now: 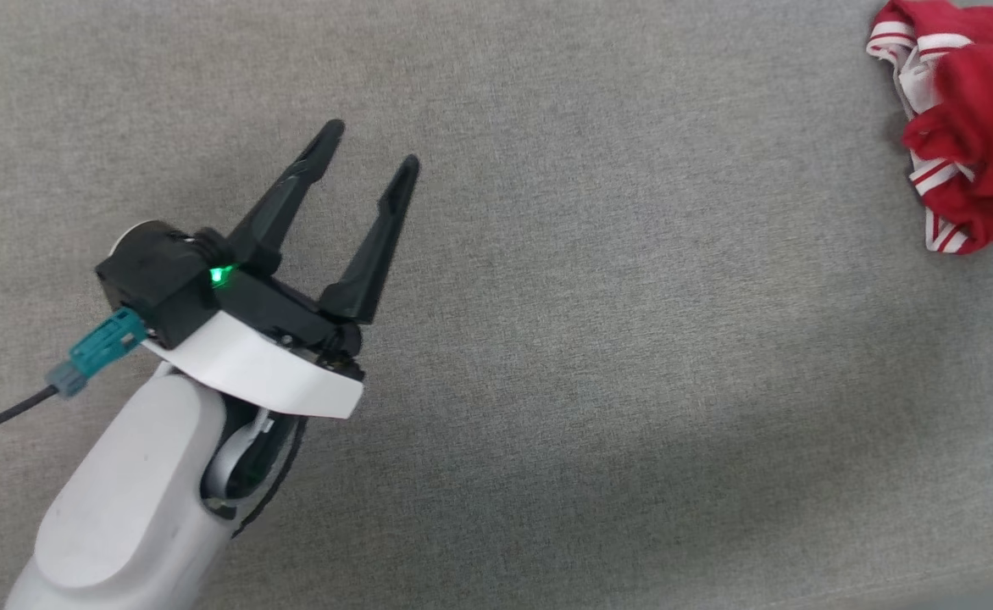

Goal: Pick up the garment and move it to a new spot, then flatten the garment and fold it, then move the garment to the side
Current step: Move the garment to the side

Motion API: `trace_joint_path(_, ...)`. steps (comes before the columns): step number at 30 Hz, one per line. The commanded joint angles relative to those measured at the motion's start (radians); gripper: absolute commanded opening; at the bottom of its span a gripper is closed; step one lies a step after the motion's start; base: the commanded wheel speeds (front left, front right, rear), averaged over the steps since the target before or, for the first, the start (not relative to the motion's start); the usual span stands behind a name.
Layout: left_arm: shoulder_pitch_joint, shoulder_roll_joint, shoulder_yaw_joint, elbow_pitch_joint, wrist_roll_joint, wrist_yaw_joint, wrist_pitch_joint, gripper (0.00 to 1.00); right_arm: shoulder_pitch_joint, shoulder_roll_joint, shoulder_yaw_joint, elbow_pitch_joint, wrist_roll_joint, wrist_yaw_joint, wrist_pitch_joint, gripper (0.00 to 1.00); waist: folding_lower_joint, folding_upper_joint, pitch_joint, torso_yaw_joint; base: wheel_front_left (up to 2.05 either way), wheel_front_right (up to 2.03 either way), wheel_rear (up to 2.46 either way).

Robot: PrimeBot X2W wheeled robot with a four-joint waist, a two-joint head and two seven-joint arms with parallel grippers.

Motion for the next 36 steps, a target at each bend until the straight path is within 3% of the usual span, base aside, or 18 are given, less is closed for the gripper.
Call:
trace_joint_path(1,0.01,0.008,0.008,0.001,-0.001,-0.003,-0.004,1.0,-0.008,0.004,0.0,0.001,-0.005,0.0,-0.01,1.0,0.0,0.0,-0.009,0.0,0.0,0.0,0.0)
trace_joint_path(9,0.083,-0.002,0.117,-0.014,0.013,-0.003,-0.004,1.0,0.003,0.084,0.017,-0.024,0.058,0.0,-0.087,1.0,0.0,0.0,-0.073,0.011,0.0,0.0,0.0)
trace_joint_path(21,0.264,-0.077,0.369,-0.061,0.122,-0.003,-0.003,1.0,0.141,0.227,0.191,-0.178,0.229,0.0,-0.21,1.0,0.0,0.0,-0.185,0.049,0.0,0.0,0.0)
trace_joint_path(36,0.5,-0.146,0.534,-0.071,0.17,-0.003,-0.003,1.0,0.447,0.246,0.307,-0.386,0.351,0.0,-0.301,1.0,0.0,0.0,-0.345,0.119,0.0,0.0,0.0)
